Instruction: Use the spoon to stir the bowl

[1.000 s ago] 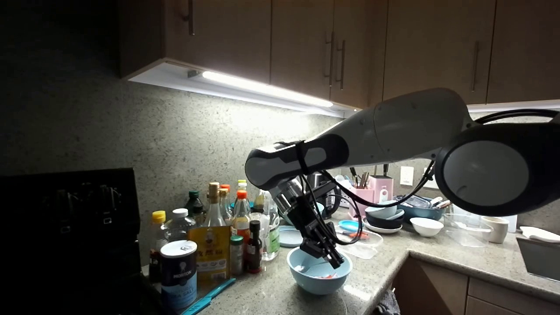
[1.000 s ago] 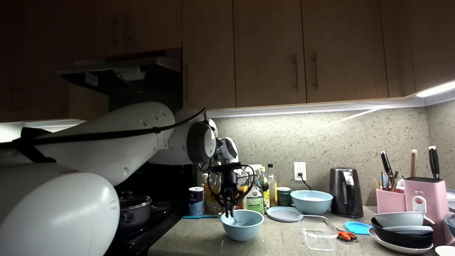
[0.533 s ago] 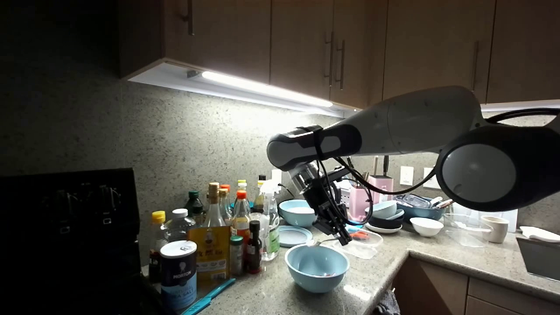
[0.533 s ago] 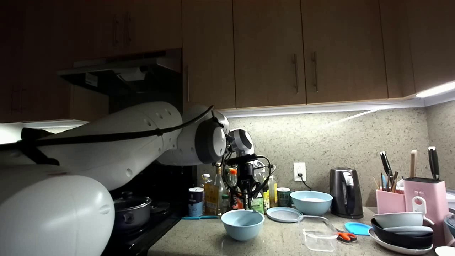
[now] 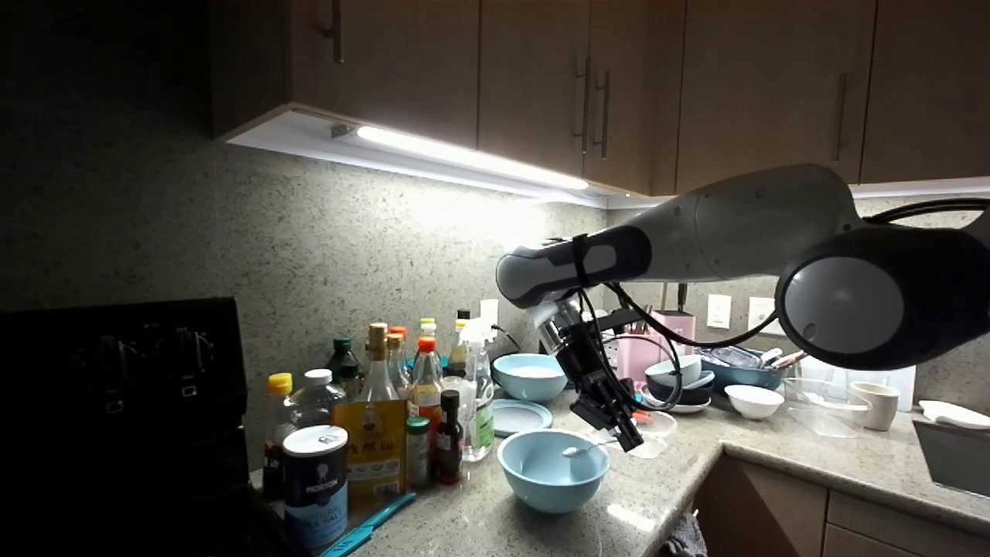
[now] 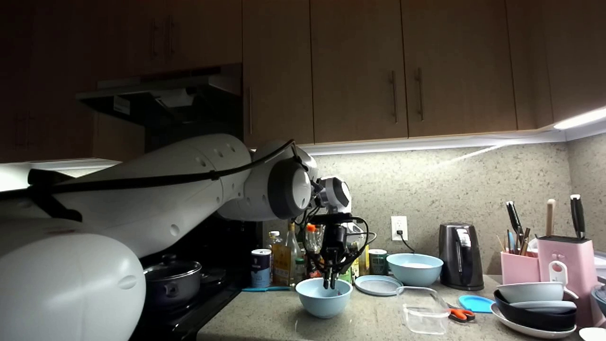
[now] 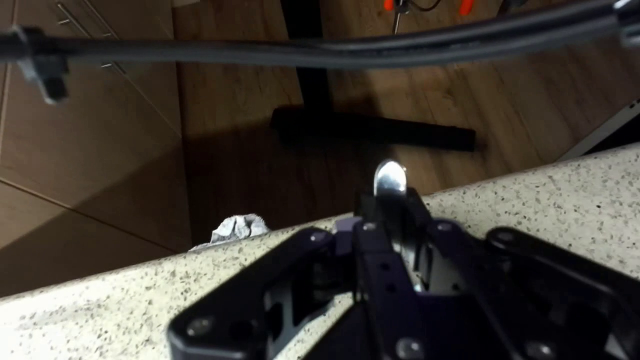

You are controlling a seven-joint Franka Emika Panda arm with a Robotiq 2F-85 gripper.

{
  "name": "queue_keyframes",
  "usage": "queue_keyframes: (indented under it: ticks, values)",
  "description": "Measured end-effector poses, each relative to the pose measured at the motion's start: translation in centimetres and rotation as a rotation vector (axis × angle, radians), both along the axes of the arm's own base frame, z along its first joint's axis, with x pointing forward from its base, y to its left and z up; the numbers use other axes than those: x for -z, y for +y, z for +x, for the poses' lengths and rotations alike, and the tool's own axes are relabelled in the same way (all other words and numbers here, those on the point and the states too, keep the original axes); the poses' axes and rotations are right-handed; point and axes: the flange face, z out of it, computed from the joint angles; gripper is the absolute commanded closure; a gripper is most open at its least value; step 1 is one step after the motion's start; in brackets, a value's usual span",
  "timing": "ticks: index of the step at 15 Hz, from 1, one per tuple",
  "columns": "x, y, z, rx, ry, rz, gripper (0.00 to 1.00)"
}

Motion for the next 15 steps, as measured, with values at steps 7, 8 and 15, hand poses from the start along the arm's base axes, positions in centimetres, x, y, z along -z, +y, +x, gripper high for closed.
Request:
queue_keyframes:
  ticks: [7,8,15]
  values:
    - [2.3,3.6,-1.2,-0.016,0.055,-0.014,0.96]
    - [2.3,4.5,-1.4,-0.029,0.055,-0.014,0.96]
    - [1.2,13.2,-2.6,-0.190,0.012,-0.072,0.96]
